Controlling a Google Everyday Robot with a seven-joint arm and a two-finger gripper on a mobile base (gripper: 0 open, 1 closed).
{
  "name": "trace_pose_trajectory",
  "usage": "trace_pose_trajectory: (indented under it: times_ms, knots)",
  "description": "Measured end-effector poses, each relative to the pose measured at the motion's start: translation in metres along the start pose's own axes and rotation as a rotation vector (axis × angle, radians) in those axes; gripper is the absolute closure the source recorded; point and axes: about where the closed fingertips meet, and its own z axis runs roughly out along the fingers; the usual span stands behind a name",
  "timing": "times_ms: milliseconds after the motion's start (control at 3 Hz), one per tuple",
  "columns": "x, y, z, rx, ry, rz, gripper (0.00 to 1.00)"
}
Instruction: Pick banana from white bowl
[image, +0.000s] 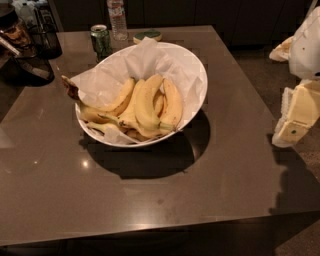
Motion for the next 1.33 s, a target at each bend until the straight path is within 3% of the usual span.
trace_pose_trajectory:
  times_ms: [333, 667, 1000, 1333]
  knots:
    - [0.0, 0.0, 0.0, 0.0, 0.0, 0.0, 0.0]
    - [-0.012, 0.001, -0.002, -0.006, -0.046, -0.022, 0.0]
    - [-0.065, 0.01, -0.016, -0.027, -0.159, -0.163, 0.0]
    - [-0.126, 0.029, -0.039, -0.034, -0.268, -0.359, 0.0]
